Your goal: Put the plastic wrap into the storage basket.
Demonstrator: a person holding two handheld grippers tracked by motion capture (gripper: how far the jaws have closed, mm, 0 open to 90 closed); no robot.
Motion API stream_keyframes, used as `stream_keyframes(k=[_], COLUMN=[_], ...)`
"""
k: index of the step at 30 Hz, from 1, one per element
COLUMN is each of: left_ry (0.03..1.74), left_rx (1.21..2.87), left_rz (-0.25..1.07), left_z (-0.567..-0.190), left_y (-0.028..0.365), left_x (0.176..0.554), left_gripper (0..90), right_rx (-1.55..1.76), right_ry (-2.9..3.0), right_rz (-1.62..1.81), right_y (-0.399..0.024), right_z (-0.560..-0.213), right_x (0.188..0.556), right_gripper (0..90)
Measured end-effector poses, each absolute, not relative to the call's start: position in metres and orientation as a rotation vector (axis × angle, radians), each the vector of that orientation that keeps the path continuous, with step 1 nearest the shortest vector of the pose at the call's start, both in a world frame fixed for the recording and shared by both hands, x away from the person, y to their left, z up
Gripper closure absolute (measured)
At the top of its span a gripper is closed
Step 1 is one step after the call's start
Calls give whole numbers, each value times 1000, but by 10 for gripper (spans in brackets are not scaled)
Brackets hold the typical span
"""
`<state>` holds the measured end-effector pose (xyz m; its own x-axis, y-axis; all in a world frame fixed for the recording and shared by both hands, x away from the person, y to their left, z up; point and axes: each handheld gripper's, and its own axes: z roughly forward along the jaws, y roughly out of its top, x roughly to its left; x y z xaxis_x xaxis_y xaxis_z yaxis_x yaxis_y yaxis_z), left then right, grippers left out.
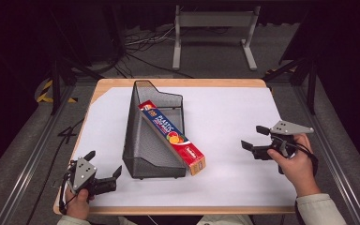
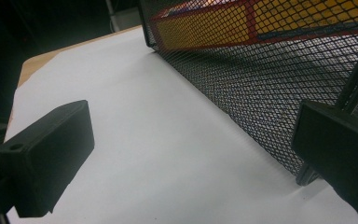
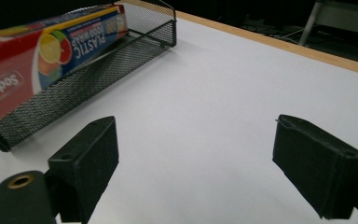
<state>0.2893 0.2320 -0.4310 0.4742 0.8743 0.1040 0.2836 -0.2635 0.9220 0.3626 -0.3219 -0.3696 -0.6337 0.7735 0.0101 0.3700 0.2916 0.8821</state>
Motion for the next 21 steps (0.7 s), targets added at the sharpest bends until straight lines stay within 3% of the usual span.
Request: stream_keyframes(k=[10,21], left_ry=[980,964], left_rx=[1788,1799], left_rz=[787,753], left_z=[-431,-431], left_y=[233,233], left_x=[290,291], left_gripper=[1,0], right_rx=[1053,1007], right_ry=[2112,2120], right_rz=[1306,1292], right_y=[-342,-344], right_z=[-409,-424], right_x=[354,350], right_gripper=[149,148])
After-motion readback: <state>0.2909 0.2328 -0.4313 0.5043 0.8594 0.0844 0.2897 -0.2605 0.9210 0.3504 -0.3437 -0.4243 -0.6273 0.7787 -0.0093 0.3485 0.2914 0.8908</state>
